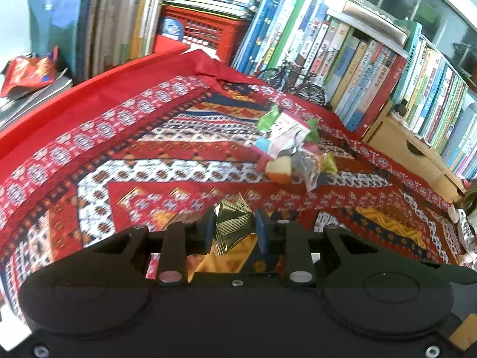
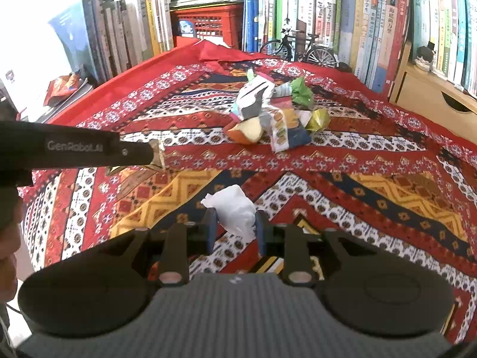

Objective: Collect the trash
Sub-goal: 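Carry the white tissue and gold foil wrapper to the black bin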

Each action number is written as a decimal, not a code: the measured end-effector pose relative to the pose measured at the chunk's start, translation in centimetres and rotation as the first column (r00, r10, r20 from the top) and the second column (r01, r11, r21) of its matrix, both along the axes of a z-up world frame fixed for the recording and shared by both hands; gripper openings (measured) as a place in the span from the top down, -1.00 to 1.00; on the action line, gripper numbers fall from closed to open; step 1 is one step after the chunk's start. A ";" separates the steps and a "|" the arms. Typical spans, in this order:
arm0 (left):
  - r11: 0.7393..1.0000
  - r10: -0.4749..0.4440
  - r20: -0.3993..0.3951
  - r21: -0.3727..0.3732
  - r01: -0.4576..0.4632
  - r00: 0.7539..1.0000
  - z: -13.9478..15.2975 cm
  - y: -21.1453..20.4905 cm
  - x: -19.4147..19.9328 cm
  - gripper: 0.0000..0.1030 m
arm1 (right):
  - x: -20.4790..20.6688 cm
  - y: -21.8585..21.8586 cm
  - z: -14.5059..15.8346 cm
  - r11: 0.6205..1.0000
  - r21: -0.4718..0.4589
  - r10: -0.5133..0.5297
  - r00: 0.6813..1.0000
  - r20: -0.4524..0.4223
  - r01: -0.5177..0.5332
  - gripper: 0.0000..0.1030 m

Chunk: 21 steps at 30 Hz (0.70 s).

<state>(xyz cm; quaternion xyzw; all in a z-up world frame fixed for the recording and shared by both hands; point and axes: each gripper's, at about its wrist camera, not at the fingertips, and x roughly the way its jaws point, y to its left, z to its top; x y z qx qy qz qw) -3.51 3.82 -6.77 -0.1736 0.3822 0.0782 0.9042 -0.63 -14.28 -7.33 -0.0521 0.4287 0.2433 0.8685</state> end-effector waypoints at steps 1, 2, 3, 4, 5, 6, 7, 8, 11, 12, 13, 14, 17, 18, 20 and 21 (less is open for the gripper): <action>1.000 0.005 -0.002 -0.001 -0.005 1.000 0.0 0.2 -0.5 0.49 | -0.4 0.1 0.1 1.000 0.000 0.001 1.000 -0.002 -0.001 0.40; 1.000 0.011 -0.004 -0.002 -0.011 1.000 -0.1 0.4 -1.1 0.49 | -0.7 0.3 0.2 1.000 0.002 0.002 1.000 -0.003 -0.002 0.40; 1.000 0.016 -0.006 -0.003 -0.016 1.000 -0.1 0.7 -1.7 0.49 | -1.1 0.5 0.2 1.000 0.003 0.004 1.000 -0.003 -0.004 0.40; 1.000 0.021 -0.009 -0.003 -0.022 1.000 -0.1 0.9 -2.3 0.49 | -1.5 0.7 0.3 1.000 0.003 0.008 1.000 -0.001 -0.008 0.40; 1.000 0.027 -0.012 -0.002 -0.027 1.000 -0.1 1.2 -2.9 0.49 | -1.9 1.0 0.5 1.000 0.004 0.012 1.000 0.000 -0.012 0.40; 0.999 0.032 -0.013 -0.002 -0.032 0.999 -0.1 1.4 -3.5 0.49 | -2.4 1.2 0.6 1.000 0.005 0.017 1.000 0.000 -0.017 0.40; 0.999 0.036 -0.014 -0.002 -0.036 0.999 -0.1 1.7 -4.1 0.49 | -2.7 1.5 0.7 1.000 0.006 0.021 1.000 0.000 -0.021 0.40; 0.999 0.041 -0.015 -0.002 -0.041 0.999 0.0 1.9 -4.7 0.49 | -3.1 1.8 0.7 1.000 0.007 0.026 1.000 -0.001 -0.026 0.40; 0.998 0.057 -0.016 0.001 -0.057 0.998 0.2 2.9 -6.6 0.49 | -4.4 2.9 1.0 0.999 0.010 0.046 0.999 -0.003 -0.046 0.40; 0.998 0.063 -0.017 0.002 -0.063 0.998 0.2 3.3 -7.2 0.49 | -4.8 3.3 1.1 0.999 0.011 0.052 0.999 -0.003 -0.052 0.40; 0.998 0.069 -0.018 0.003 -0.069 0.997 0.2 3.7 -7.8 0.49 | -5.2 3.6 1.2 0.998 0.011 0.058 0.998 -0.003 -0.058 0.40; 0.997 0.077 -0.019 0.003 -0.076 0.997 0.2 4.1 -8.4 0.49 | -5.6 4.0 1.2 0.998 0.012 0.066 0.998 -0.003 -0.066 0.40; 0.995 0.103 -0.030 0.003 -0.103 0.994 0.0 5.3 -10.2 0.49 | -6.9 5.2 1.1 0.996 0.011 0.088 0.996 -0.009 -0.088 0.40; 0.994 0.113 -0.035 0.001 -0.113 0.993 -0.1 5.8 -10.9 0.49 | -7.5 5.7 1.1 0.995 0.012 0.097 0.995 -0.013 -0.096 0.40; 0.992 0.129 -0.042 -0.002 -0.129 0.991 -0.3 6.5 -12.1 0.49 | -8.3 6.5 1.1 0.994 0.011 0.110 0.994 -0.017 -0.110 0.40; 0.991 0.137 -0.045 -0.003 -0.137 0.990 -0.4 6.9 -12.8 0.49 | -8.7 6.9 1.1 0.993 0.011 0.119 0.993 -0.019 -0.118 0.40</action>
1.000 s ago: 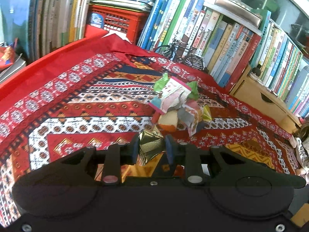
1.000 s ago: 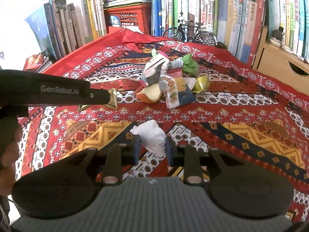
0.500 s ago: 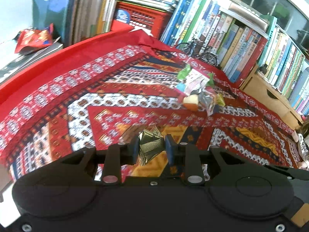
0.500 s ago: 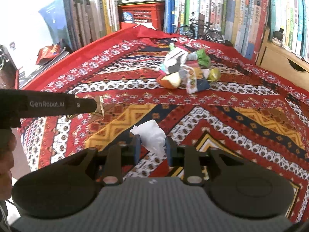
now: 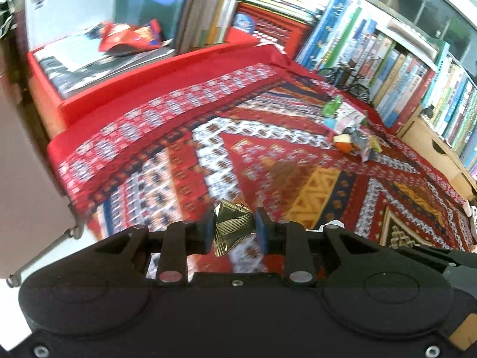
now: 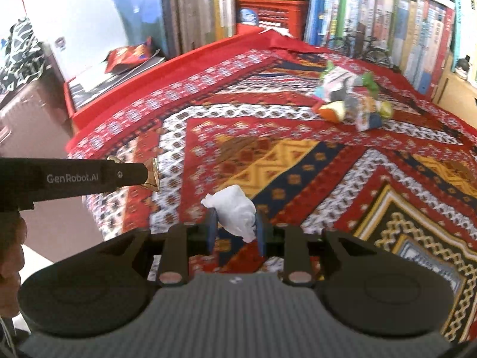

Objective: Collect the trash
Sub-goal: 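Carry the white tissue and gold foil wrapper to the black bin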

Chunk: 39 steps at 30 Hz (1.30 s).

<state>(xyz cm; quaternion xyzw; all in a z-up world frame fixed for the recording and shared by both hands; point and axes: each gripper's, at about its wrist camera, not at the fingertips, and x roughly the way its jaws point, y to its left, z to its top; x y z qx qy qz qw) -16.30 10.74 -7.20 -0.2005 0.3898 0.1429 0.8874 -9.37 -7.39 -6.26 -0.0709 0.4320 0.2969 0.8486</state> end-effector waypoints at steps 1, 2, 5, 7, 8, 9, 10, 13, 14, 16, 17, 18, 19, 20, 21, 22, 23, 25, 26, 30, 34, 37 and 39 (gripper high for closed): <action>1.000 0.007 -0.002 0.000 -0.007 1.000 -0.1 0.4 -0.6 0.49 | -0.4 0.4 0.0 1.000 0.000 0.008 1.000 -0.002 -0.008 0.40; 1.000 0.015 -0.005 0.001 -0.015 1.000 -0.2 0.8 -1.3 0.49 | -0.9 0.9 0.0 1.000 -0.001 0.016 1.000 -0.003 -0.016 0.40; 0.999 0.036 -0.012 0.005 -0.036 0.999 -0.5 1.8 -3.2 0.49 | -2.3 2.2 -0.1 0.999 -0.005 0.044 0.999 -0.008 -0.044 0.40; 0.999 0.054 -0.018 0.001 -0.054 0.998 -0.8 2.5 -4.6 0.49 | -3.1 3.0 -0.2 0.998 -0.007 0.061 0.998 -0.013 -0.061 0.40; 0.998 0.064 -0.023 -0.001 -0.064 0.998 -1.0 2.8 -5.3 0.49 | -3.6 3.5 -0.3 0.997 -0.008 0.070 0.997 -0.016 -0.070 0.40; 0.997 0.073 -0.028 -0.003 -0.073 0.997 -1.2 3.2 -5.9 0.49 | -4.0 3.9 -0.3 0.997 -0.009 0.081 0.997 -0.018 -0.081 0.40; 0.996 0.083 -0.033 -0.006 -0.083 0.996 -1.4 3.5 -6.6 0.49 | -4.6 4.4 -0.4 0.996 -0.011 0.092 0.996 -0.019 -0.092 0.40; 0.993 0.118 -0.052 -0.017 -0.119 0.992 -2.2 4.5 -8.7 0.49 | -6.1 5.7 -0.7 0.992 -0.019 0.128 0.991 -0.025 -0.129 0.40; 0.991 0.128 -0.057 -0.020 -0.129 0.990 -2.5 4.8 -9.3 0.49 | -6.5 6.1 -0.9 0.990 -0.021 0.138 0.990 -0.027 -0.139 0.40; 0.988 0.151 -0.070 -0.025 -0.153 0.986 -3.1 5.3 -10.7 0.49 | -7.6 6.8 -1.2 0.987 -0.026 0.160 0.987 -0.031 -0.161 0.40; 0.986 0.161 -0.077 -0.029 -0.164 0.984 -3.4 5.5 -11.3 0.49 | -8.0 7.2 -1.3 0.985 -0.028 0.170 0.985 -0.033 -0.171 0.40; 0.984 0.171 -0.083 -0.032 -0.174 0.982 -3.7 5.7 -11.9 0.49 | -8.5 7.5 -1.5 0.983 -0.031 0.180 0.983 -0.035 -0.181 0.40; 0.983 0.179 -0.089 -0.035 -0.183 0.980 -3.9 5.8 -12.5 0.49 | -9.0 7.9 -1.6 0.981 -0.033 0.189 0.981 -0.037 -0.190 0.40; 0.981 0.186 -0.095 -0.036 -0.190 0.978 -4.2 6.0 -13.1 0.49 | -9.5 8.2 -1.8 0.979 -0.036 0.198 0.979 -0.039 -0.200 0.40; 0.980 0.193 -0.101 -0.037 -0.198 0.976 -4.5 6.2 -13.6 0.49 | -9.9 8.5 -1.9 0.978 -0.039 0.205 0.978 -0.042 -0.207 0.40; 0.978 0.199 -0.107 -0.037 -0.204 0.974 -4.8 6.3 -14.1 0.49 | -10.3 8.8 -2.1 0.976 -0.041 0.213 0.976 -0.045 -0.214 0.40; 0.977 0.206 -0.114 -0.038 -0.212 0.972 -5.1 6.5 -14.8 0.49 | -10.7 9.0 -2.2 0.974 -0.044 0.221 0.974 -0.047 -0.223 0.40; 0.973 0.218 -0.128 -0.041 -0.225 0.967 -5.7 6.8 -15.6 0.49 | -11.5 9.6 -2.6 0.970 -0.049 0.237 0.970 -0.051 -0.239 0.40; 0.972 0.224 -0.135 -0.042 -0.232 0.965 -6.1 7.0 -16.1 0.49 | -11.9 9.8 -2.8 0.967 -0.052 0.245 0.968 -0.052 -0.248 0.40; 0.966 0.247 -0.174 -0.038 -0.257 0.953 -8.2 7.3 -17.7 0.49 | -13.5 10.8 -4.2 0.957 -0.065 0.280 0.958 -0.053 -0.283 0.40; 0.957 0.266 -0.205 -0.057 -0.283 0.942 -10.9 7.4 -19.2 0.49 | -14.9 11.8 -6.5 0.942 -0.073 0.324 0.944 -0.057 -0.327 0.40; 0.948 0.283 -0.222 -0.082 -0.307 0.933 -13.3 7.5 -20.1 0.49 | -15.9 12.4 -8.7 0.924 -0.085 0.369 0.927 -0.058 -0.373 0.40; 0.940 0.293 -0.234 -0.106 -0.324 0.927 -15.0 7.7 -20.7 0.49 | -16.4 12.7 -10.2 0.912 -0.083 0.397 0.915 -0.068 -0.401 0.39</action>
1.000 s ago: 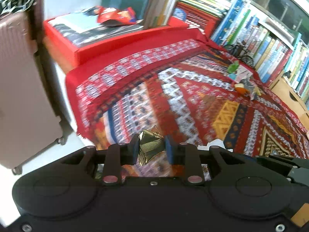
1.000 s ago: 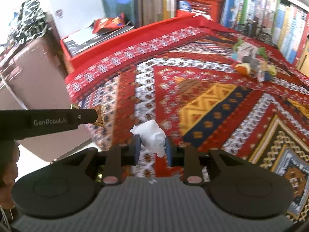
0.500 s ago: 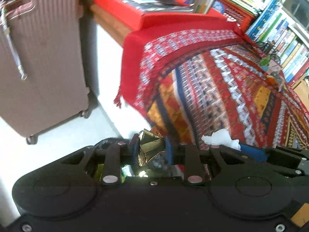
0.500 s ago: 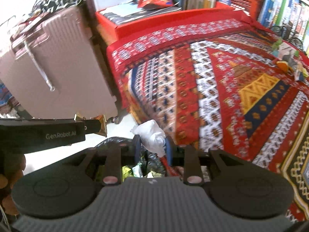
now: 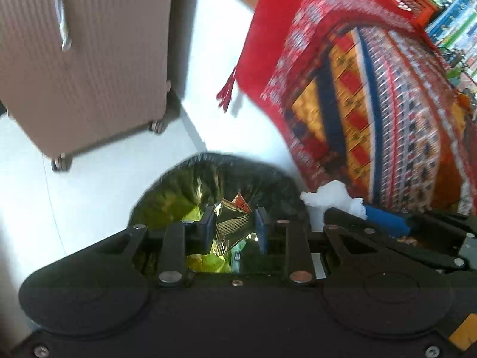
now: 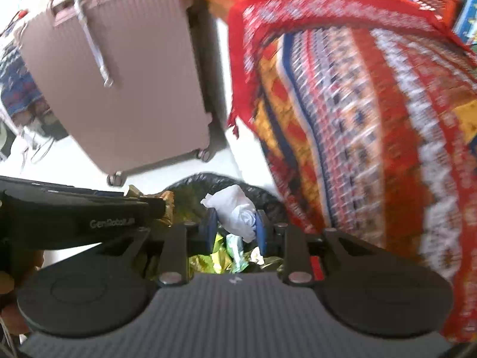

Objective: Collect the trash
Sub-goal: 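Open both tools to drop the tissue and foil wrapper into the bin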

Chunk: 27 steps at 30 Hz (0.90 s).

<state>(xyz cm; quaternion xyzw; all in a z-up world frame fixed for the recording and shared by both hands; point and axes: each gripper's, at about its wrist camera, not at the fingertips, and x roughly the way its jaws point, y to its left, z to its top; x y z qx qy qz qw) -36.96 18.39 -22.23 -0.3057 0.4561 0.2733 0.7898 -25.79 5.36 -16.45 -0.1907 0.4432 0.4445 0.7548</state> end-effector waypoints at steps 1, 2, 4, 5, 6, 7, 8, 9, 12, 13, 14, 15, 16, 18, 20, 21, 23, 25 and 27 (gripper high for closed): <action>1.000 0.005 -0.006 -0.008 -0.005 1.000 -0.9 0.0 -0.1 0.49 | -0.1 0.1 -0.7 1.000 -0.004 0.013 1.000 -0.007 -0.013 0.39; 1.000 0.007 -0.015 -0.012 -0.008 1.000 -1.7 0.0 -0.2 0.49 | -0.3 0.3 -1.4 1.000 -0.014 0.021 1.000 -0.011 -0.021 0.39; 1.000 0.006 -0.034 -0.019 -0.006 0.999 -3.2 0.0 -0.3 0.49 | -0.5 0.3 -2.9 0.999 -0.028 0.032 0.999 -0.030 -0.033 0.39; 1.000 0.003 -0.040 -0.023 -0.004 0.999 -4.0 0.0 -0.4 0.49 | -0.5 0.3 -3.5 0.999 -0.035 0.032 0.999 -0.041 -0.034 0.39; 1.000 0.001 -0.045 -0.028 -0.002 0.999 -4.7 0.0 -0.6 0.49 | -0.4 0.3 -4.1 0.999 -0.042 0.029 0.998 -0.052 -0.031 0.39; 0.999 0.001 -0.049 -0.034 -0.002 0.999 -5.4 0.0 -0.7 0.49 | -0.4 0.2 -4.7 0.998 -0.050 0.024 0.998 -0.062 -0.027 0.39; 0.999 0.003 -0.055 -0.040 -0.005 0.998 -6.1 0.0 -0.7 0.49 | -0.4 0.2 -5.4 0.998 -0.060 0.015 0.997 -0.070 -0.020 0.39; 0.999 0.006 -0.062 -0.047 -0.009 0.998 -6.7 0.1 -0.8 0.49 | -0.3 0.2 -6.1 0.997 -0.073 0.006 0.997 -0.077 -0.012 0.39; 0.998 0.008 -0.079 -0.059 -0.013 0.997 -8.4 0.4 -0.8 0.49 | 0.0 0.0 -7.8 0.994 -0.112 -0.008 0.997 -0.081 -0.001 0.39; 0.998 0.008 -0.082 -0.060 -0.013 0.997 -8.8 0.4 -0.7 0.49 | 0.0 0.0 -8.3 0.993 -0.121 -0.012 0.996 -0.083 0.002 0.39; 0.998 0.006 -0.084 -0.063 -0.011 0.996 -9.2 0.5 -0.6 0.49 | 0.0 0.1 -8.7 0.992 -0.129 -0.016 0.996 -0.084 0.005 0.39; 0.998 0.004 -0.087 -0.065 -0.010 0.996 -9.5 0.5 -0.6 0.49 | 0.0 0.1 -9.0 0.991 -0.135 -0.020 0.996 -0.085 0.009 0.39; 0.998 0.002 -0.091 -0.065 -0.008 0.996 -9.8 0.6 -0.5 0.49 | 0.1 0.1 -9.3 0.990 -0.140 -0.022 0.996 -0.085 0.010 0.39; 0.998 -0.007 -0.099 -0.065 0.001 0.995 -10.3 0.6 -0.2 0.49 | 0.1 0.2 -9.7 0.989 -0.150 -0.024 0.996 -0.082 0.012 0.38; 0.998 -0.015 -0.105 -0.062 0.009 0.994 -10.5 0.5 0.0 0.49 | 0.1 0.2 -10.0 0.988 -0.156 -0.023 0.997 -0.079 0.011 0.38; 0.998 -0.020 -0.107 -0.062 0.013 0.994 -10.6 0.5 0.1 0.48 | 0.0 0.1 -10.3 0.988 -0.157 -0.022 0.997 -0.079 0.009 0.37; 0.998 -0.027 -0.110 -0.062 0.021 0.994 -10.7 0.5 0.3 0.47 | -0.1 0.2 -10.3 0.988 -0.157 -0.018 0.997 -0.078 0.006 0.34; 0.998 -0.035 -0.113 -0.060 0.028 0.993 -10.6 0.4 0.4 0.41 | 0.1 0.3 -10.4 0.989 -0.151 -0.015 0.997 -0.082 0.003 0.20; 0.997 -0.040 -0.115 -0.064 0.033 0.993 -10.6 0.3 0.4 0.10 | 0.1 0.4 -10.2 0.990 -0.142 -0.017 0.996 -0.083 0.006 -0.08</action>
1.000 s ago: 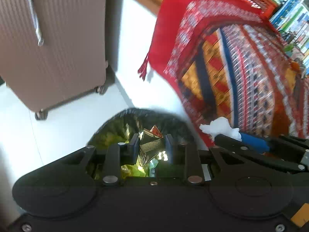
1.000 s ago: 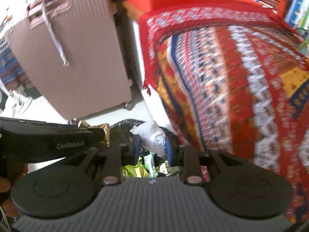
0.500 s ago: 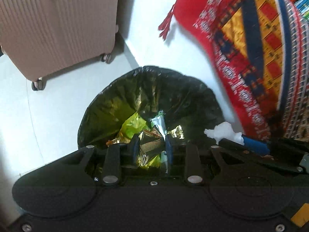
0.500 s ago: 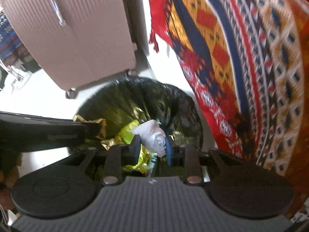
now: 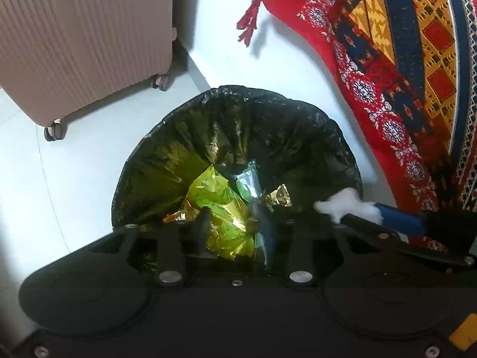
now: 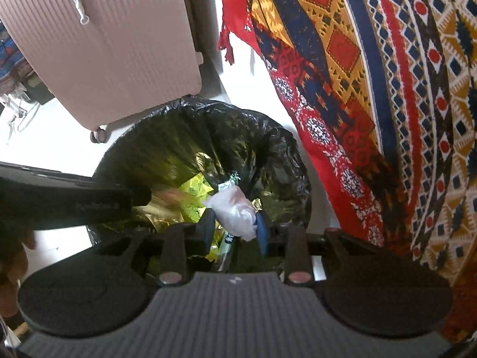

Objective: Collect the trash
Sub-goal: 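Open both tools to drop the tissue and foil wrapper into the bin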

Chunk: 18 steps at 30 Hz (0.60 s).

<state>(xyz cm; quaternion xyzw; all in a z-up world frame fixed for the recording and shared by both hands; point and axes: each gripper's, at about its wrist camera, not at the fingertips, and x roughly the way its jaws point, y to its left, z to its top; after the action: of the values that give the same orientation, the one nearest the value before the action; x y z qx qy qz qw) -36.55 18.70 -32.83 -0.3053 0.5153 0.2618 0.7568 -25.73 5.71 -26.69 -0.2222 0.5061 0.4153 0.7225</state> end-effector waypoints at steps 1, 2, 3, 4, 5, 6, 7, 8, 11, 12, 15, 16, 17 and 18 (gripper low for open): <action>1.000 0.003 -0.002 0.002 -0.003 1.000 0.1 0.0 -0.1 0.07 | -0.1 0.0 0.2 1.000 0.006 0.000 1.000 0.002 0.000 -0.14; 1.000 0.009 -0.007 0.011 -0.009 1.000 0.2 0.0 -0.2 0.02 | -0.1 -0.1 0.3 1.000 0.007 -0.002 1.000 0.013 0.002 -0.18; 1.000 0.011 -0.011 0.018 -0.010 1.000 0.2 0.0 -0.3 -0.05 | -0.2 -0.2 0.5 1.000 0.007 -0.002 1.000 0.022 0.002 -0.21; 1.000 0.013 -0.013 0.023 -0.013 1.000 0.3 0.1 -0.4 -0.09 | -0.2 -0.2 0.6 1.000 0.008 -0.001 1.000 0.025 0.001 -0.23; 1.000 0.017 -0.014 0.026 -0.017 1.000 0.4 0.1 -0.5 -0.16 | -0.2 -0.3 0.6 1.000 0.011 -0.002 1.000 0.026 0.002 -0.25; 0.999 0.020 -0.013 0.027 -0.019 1.000 0.5 0.2 -0.7 -0.20 | -0.2 -0.3 0.8 1.000 0.014 -0.005 1.000 0.027 0.004 -0.27; 0.999 0.021 -0.011 0.030 -0.020 1.000 0.6 0.3 -0.8 -0.21 | -0.2 -0.4 0.9 1.000 0.016 -0.005 1.000 0.027 0.005 -0.27; 0.999 0.020 -0.009 0.033 -0.020 1.000 0.7 0.4 -0.9 -0.23 | -0.2 -0.5 1.1 1.000 0.019 -0.004 1.000 0.029 0.004 -0.28; 0.999 0.014 -0.009 0.048 -0.013 1.000 1.1 0.5 -1.0 -0.27 | -0.4 -0.7 1.5 1.000 0.024 -0.001 0.999 0.038 0.000 -0.30; 0.999 0.010 -0.007 0.053 -0.010 1.000 1.3 0.5 -1.1 -0.29 | -0.4 -0.7 1.6 1.000 0.026 -0.001 0.999 0.038 0.000 -0.31; 0.998 0.003 -0.003 0.067 -0.003 1.000 1.8 0.6 -1.2 -0.34 | -0.4 -0.8 2.0 0.999 0.031 -0.008 0.999 0.040 0.007 -0.33; 0.997 0.001 -0.001 0.071 -0.001 1.000 2.0 0.6 -1.2 -0.35 | -0.4 -0.8 2.1 0.999 0.034 -0.011 0.999 0.039 0.010 -0.34; 0.997 0.001 0.000 0.075 -0.001 1.000 2.1 0.5 -1.1 -0.37 | -0.3 -0.8 2.3 0.999 0.037 -0.016 0.999 0.038 0.015 -0.35; 0.997 0.000 0.000 0.079 0.000 1.000 2.2 0.5 -1.1 -0.40 | -0.3 -0.8 2.4 0.999 0.040 -0.021 0.999 0.038 0.020 -0.36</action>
<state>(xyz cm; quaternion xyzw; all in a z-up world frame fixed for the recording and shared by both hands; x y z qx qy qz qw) -37.64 19.21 -30.61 -0.2751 0.5044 0.2818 0.7684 -26.07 4.89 -24.31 -0.2108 0.4860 0.4134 0.7406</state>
